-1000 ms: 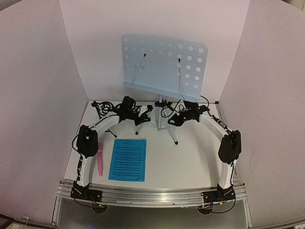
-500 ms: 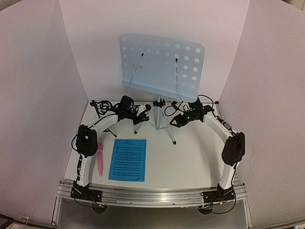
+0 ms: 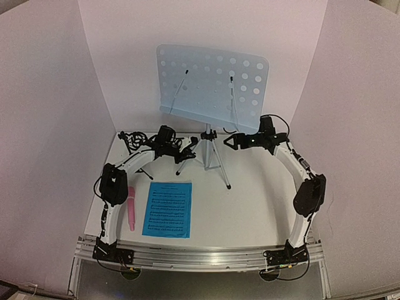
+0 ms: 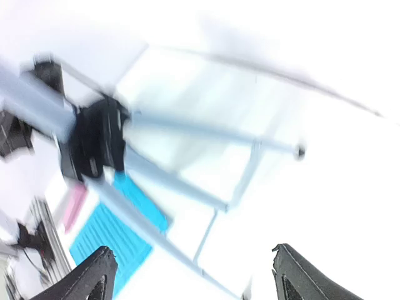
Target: Set up the instrument practice props
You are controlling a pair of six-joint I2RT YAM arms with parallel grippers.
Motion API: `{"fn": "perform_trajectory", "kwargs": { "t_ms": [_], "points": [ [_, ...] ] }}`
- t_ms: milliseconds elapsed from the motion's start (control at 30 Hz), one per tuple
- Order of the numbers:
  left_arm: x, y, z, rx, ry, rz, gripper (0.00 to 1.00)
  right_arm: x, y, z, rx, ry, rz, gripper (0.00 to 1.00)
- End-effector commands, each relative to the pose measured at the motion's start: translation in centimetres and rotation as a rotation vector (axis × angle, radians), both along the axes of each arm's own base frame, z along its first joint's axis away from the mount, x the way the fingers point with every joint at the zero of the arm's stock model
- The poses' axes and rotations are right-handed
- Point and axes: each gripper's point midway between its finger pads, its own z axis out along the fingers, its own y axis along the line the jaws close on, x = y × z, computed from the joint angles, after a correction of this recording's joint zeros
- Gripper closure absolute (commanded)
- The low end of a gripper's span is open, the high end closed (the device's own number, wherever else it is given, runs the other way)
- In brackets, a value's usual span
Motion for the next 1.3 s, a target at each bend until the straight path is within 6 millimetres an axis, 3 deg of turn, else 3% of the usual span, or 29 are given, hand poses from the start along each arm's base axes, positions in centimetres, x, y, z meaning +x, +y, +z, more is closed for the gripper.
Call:
{"fn": "perform_trajectory", "kwargs": {
  "t_ms": [0,167,333,533,667,800,933,1067,1200,1267],
  "points": [
    [0.1,-0.5,1.2,0.046,-0.131,-0.029,1.0,2.5,1.7,4.4,0.193,-0.017,-0.025,0.18],
    [-0.4,-1.2,0.9,0.045,-0.124,-0.041,1.0,3.7,3.5,5.7,0.342,0.086,-0.012,0.31],
    [0.1,-1.4,1.4,0.032,-0.134,-0.022,0.99,3.9,5.3,5.7,0.427,0.138,0.02,0.35],
    [0.5,-1.7,3.4,-0.002,-0.164,-0.023,0.79,3.1,7.0,5.6,0.482,0.183,0.109,0.43],
    [0.5,-2.3,4.8,-0.027,-0.177,-0.024,0.71,3.0,7.1,5.5,0.493,0.193,0.12,0.53],
    [0.2,-2.6,5.9,-0.051,-0.176,-0.027,0.61,3.1,7.0,5.2,0.488,0.191,0.111,0.56],
    [-0.8,-2.7,8.3,-0.098,-0.176,-0.049,0.48,3.2,6.9,4.9,0.485,0.192,0.105,0.56],
    [-1.8,-3.0,12.1,-0.2,-0.226,-0.073,0.35,3.5,6.9,4.5,0.483,0.193,0.099,0.59],
    [-2.1,-3.6,15.2,-0.29,-0.222,-0.067,0.29,3.5,7.1,4.3,0.488,0.201,0.122,0.66],
    [-1.8,-4.0,15.5,-0.303,-0.197,-0.054,0.29,3.3,7.3,4.3,0.493,0.207,0.142,0.7]
  ]
}}
